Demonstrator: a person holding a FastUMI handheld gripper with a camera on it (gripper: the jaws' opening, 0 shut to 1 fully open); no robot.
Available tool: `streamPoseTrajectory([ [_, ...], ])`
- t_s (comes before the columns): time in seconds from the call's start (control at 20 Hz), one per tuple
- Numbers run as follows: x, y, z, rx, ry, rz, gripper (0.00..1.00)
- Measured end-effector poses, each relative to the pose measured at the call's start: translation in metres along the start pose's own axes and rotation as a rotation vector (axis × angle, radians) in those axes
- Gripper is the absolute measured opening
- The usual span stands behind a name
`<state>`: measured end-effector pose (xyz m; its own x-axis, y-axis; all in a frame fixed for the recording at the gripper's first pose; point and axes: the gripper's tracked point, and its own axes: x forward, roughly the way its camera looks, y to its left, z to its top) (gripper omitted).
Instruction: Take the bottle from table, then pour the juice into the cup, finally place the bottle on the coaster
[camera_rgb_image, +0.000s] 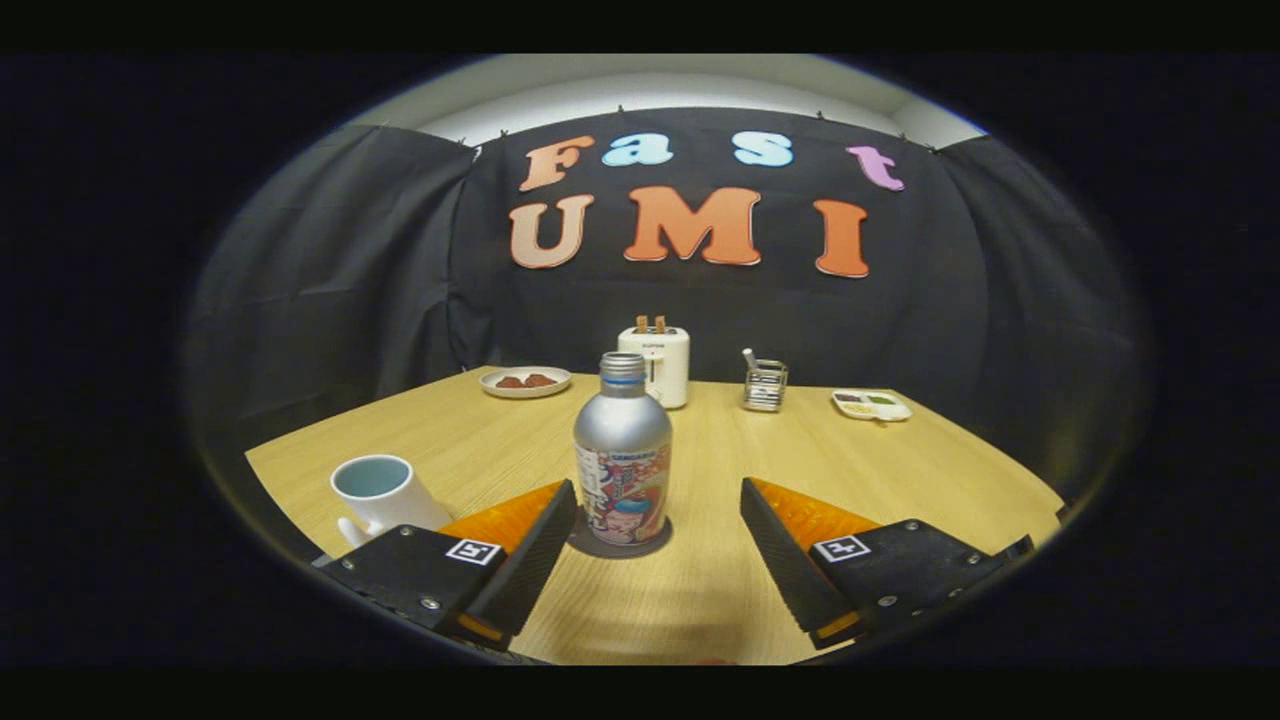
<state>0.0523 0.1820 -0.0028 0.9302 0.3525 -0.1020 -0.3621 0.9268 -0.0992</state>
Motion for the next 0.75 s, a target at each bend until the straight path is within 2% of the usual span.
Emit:
streamPoseTrajectory([
  [0.4, -0.061, -0.040, 0.028, 0.007, -0.068, -0.061, 0.97],
  [0.75, -0.092, -0.059, 0.020, -0.004, -0.068, -0.109, 0.97],
])
